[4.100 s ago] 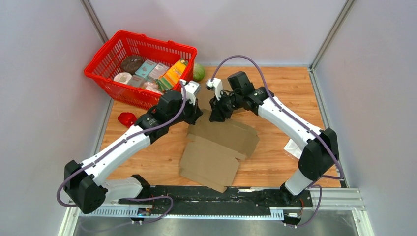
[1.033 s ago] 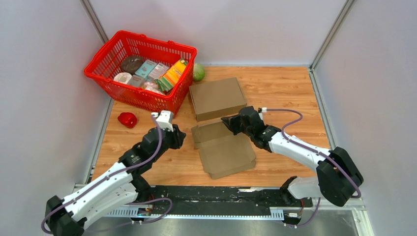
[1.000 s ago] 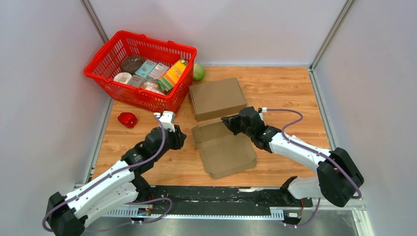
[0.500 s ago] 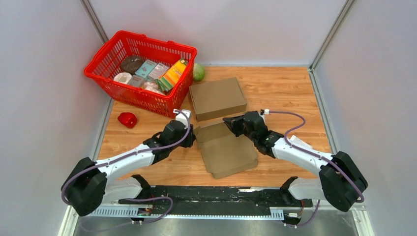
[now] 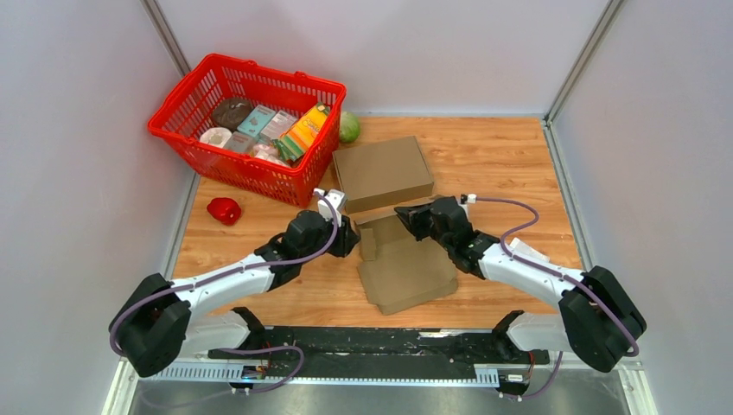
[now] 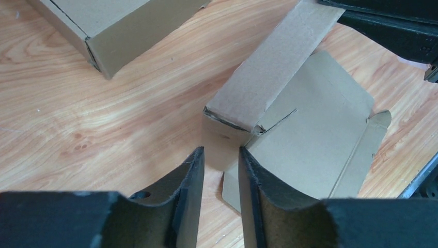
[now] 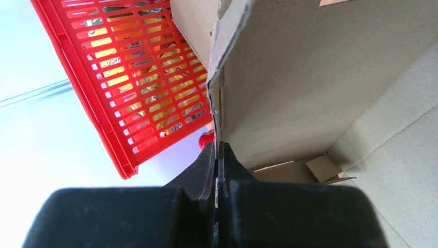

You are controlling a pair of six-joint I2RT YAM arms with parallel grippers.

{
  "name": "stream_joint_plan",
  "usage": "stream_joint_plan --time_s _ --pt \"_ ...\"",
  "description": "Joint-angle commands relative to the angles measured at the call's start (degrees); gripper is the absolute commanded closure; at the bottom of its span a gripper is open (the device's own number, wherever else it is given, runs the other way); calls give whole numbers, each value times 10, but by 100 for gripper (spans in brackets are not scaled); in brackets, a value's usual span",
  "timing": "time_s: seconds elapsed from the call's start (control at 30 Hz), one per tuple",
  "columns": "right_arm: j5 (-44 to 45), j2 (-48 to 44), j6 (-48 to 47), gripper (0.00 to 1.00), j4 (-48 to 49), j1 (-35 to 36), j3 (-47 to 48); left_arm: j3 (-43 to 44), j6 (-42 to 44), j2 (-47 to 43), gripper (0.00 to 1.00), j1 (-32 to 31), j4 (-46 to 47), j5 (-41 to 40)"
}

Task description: Fold the paper box

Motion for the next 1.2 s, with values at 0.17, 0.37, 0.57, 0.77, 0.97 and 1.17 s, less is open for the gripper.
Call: stream_joint_plan --time_s 0.17,0.37,0.57,0.77,0.97,1.17 --pt "2 -20 -12 99 25 2 -22 -51 2 -28 55 -30 82 -26" --pt "9 -45 -50 94 58 1 -64 -98 -10 -56 56 -32 106 -63" --pt "9 -49 -60 94 70 2 -86 -87 10 -41 56 -33 127 -66" --pt "2 -29 -73 95 85 2 -82 -65 29 -20 57 -47 146 -37" --pt "-1 -19 -75 96 92 2 -82 -43 31 3 62 -63 151 -52" --pt "1 -19 -69 98 93 2 -94 -34 21 11 66 -74 136 -109"
